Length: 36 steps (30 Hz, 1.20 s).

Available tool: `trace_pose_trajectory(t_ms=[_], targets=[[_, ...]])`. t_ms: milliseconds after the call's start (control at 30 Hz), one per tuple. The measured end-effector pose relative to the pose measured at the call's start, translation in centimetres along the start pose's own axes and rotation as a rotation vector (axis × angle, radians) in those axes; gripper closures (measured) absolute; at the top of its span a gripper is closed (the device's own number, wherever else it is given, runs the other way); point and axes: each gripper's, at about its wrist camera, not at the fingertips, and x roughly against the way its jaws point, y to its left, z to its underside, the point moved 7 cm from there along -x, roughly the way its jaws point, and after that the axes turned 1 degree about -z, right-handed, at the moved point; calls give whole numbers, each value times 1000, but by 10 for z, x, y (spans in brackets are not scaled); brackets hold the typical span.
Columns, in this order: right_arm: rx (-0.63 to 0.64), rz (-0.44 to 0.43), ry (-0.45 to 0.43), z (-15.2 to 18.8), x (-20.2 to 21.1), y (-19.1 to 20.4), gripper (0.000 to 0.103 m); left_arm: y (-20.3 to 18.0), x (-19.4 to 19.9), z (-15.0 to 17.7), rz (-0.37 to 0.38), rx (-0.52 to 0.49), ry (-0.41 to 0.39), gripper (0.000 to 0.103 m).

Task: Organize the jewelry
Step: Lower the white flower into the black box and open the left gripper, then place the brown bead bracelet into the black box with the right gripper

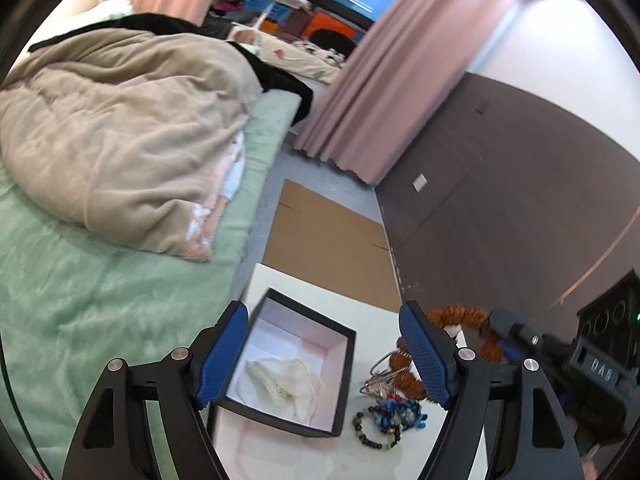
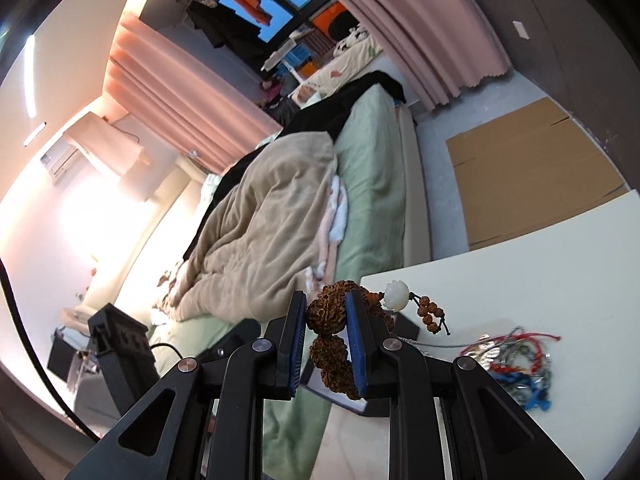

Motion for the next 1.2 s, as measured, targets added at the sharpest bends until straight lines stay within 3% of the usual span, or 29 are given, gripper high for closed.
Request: trace_pose_trajectory(t_ms=[133,200,233,300,567,633,700,1200], targets=[[-10,-24,36,6,-20,8,80,15,3,-10,-15,39,-25,24],[-34,-100,71,12,-31,15,79,23,6,-14,-20,64,-36,25],[-52,-155,97,14,-38,19,73,26,7,-15,-22,75,-41,25],[-62,-168,114,17,-42,21,65,33,10,-17,-28,97,-50,25],[-84,-71,67,11,-13,-5,62,24,5,-11,-19,66,-16,25],[-97,-48,55,10,-3,-14,49,16,3,-6,-13,47,-8,25],[-107,-27,35,10,9,-22,45,7,-1,-1,-8,20,5,25],[-217,132,9,17,65,-85,45,-58,-31,37,12,-163,80,25]])
